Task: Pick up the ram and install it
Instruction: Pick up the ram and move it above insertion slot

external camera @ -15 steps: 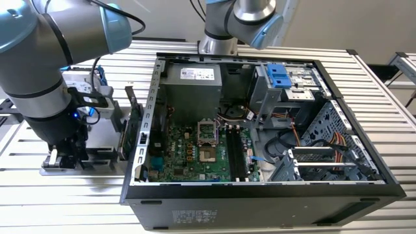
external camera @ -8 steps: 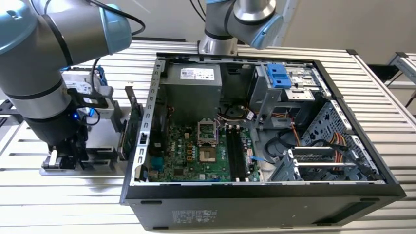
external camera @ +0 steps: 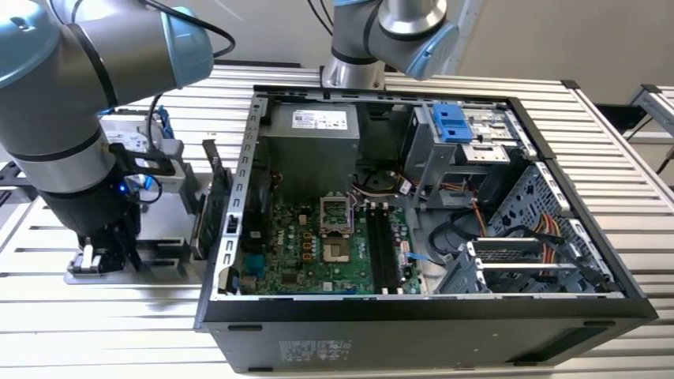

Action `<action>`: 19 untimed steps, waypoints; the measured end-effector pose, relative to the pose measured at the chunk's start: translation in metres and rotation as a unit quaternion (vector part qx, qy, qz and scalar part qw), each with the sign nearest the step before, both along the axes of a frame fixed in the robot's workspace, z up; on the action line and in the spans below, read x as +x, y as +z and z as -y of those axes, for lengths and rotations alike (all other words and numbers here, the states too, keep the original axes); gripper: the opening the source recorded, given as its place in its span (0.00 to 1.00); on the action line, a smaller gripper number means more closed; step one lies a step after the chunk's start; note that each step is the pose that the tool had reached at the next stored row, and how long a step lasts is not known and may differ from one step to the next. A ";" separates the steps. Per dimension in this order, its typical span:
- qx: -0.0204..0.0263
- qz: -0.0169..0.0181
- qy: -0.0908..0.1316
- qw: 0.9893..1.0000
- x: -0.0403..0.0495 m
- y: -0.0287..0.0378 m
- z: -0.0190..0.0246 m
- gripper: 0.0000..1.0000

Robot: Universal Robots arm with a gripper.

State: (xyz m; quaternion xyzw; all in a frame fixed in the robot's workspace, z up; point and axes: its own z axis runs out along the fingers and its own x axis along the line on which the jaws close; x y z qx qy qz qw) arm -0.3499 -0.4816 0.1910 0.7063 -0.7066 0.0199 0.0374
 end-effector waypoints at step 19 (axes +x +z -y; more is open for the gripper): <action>0.000 0.000 0.000 1.000 0.0000 0.0000 0.0011 0.00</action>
